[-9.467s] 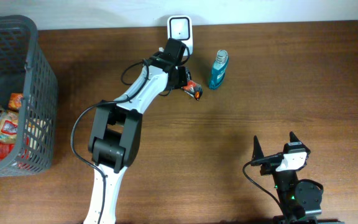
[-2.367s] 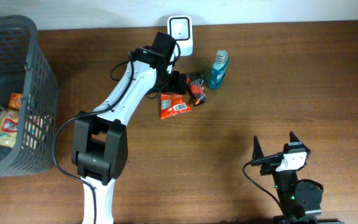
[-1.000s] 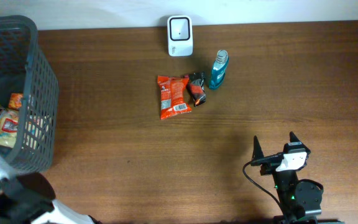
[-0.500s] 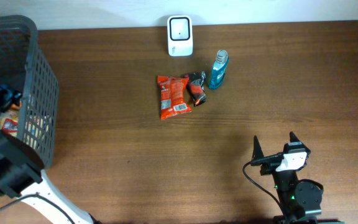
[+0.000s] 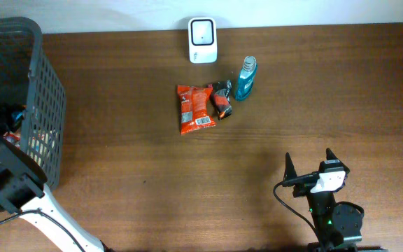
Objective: Scan the item barcode
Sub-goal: 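Reach the left gripper into the basket and grasp the yellow chip bag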
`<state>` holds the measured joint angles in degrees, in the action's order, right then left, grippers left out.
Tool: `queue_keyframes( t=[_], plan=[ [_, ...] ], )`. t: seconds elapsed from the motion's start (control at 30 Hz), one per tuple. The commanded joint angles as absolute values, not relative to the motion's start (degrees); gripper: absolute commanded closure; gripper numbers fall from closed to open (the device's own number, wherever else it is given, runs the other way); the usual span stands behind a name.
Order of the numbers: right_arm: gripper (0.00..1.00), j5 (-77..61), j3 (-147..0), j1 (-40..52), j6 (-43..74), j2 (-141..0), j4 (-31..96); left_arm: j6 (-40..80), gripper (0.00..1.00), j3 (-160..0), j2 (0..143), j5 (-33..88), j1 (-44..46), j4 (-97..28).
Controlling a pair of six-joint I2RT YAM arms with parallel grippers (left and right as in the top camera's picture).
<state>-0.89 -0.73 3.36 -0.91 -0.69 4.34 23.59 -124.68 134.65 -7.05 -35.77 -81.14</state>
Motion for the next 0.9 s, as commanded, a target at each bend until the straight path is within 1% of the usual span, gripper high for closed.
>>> queue_keyframes(
  t=[0.0,0.2,0.23,0.27,0.37,0.47,0.5,0.53,0.6,0.77,0.87],
  plan=[
    [0.02,-0.6,-0.32,2.96,-1.08,-0.36,4.56,23.07,0.01,-122.34,135.31,-5.56,-36.07,-78.89],
    [0.02,-0.6,-0.32,2.96,-1.08,-0.36,4.56,23.07,0.0,-116.9,135.33,-5.58,-36.07,-74.74],
    [0.02,-0.6,-0.32,2.96,-1.08,-0.36,4.56,23.07,0.04,-116.03,135.33,-5.61,-36.07,-74.24],
    [0.02,-0.6,-0.32,2.96,-1.08,-0.36,4.56,23.05,0.11,-115.37,135.33,-5.61,-36.07,-73.91],
    [0.02,-0.6,-0.32,2.96,-1.08,-0.36,4.56,23.07,0.42,-114.24,135.33,-5.61,-36.07,-73.69],
    [0.02,-0.6,-0.32,2.96,-1.08,-0.36,4.56,22.33,0.78,-114.26,135.31,-5.56,-36.14,-73.76],
    [0.02,-0.6,-0.32,2.96,-1.08,-0.36,4.56,21.47,0.87,-114.26,135.31,-5.56,-36.18,-73.97],
    [0.02,-0.6,-0.32,2.96,-1.08,-0.36,4.56,20.73,0.91,-114.26,135.31,-5.58,-36.18,-74.15],
    [0.02,-0.6,-0.32,2.96,-1.06,-0.36,4.56,19.62,0.97,-114.83,135.26,-5.56,-36.18,-75.55],
    [0.02,-0.6,-0.32,2.96,-1.08,-0.36,4.56,19.64,0.98,-120.88,135.06,-3.84,-36.18,-80.75],
    [0.02,-0.6,-0.32,2.96,-1.08,-0.36,4.56,19.64,0.98,-131.37,134.85,0.08,-36.18,-86.37]
  ],
)
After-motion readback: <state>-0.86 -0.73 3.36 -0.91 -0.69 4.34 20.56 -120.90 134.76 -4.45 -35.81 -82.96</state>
